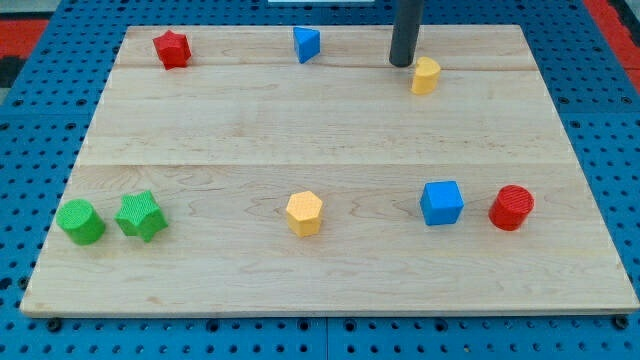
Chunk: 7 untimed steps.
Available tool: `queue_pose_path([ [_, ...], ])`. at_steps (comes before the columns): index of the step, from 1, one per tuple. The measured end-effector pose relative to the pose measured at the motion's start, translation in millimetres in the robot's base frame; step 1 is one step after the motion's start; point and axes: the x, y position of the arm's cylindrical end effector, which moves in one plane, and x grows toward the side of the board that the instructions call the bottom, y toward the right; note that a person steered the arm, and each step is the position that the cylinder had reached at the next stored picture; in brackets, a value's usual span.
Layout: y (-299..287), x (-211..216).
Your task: Move the yellow heart to the right of the blue triangle
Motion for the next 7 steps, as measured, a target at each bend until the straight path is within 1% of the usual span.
queue_pose_path([
  [3,0.7,-0.9],
  [4,7.2,22.4],
  [5,-14.5,51.1],
  [6,17.9,81.4],
  [7,30.8,61.8],
])
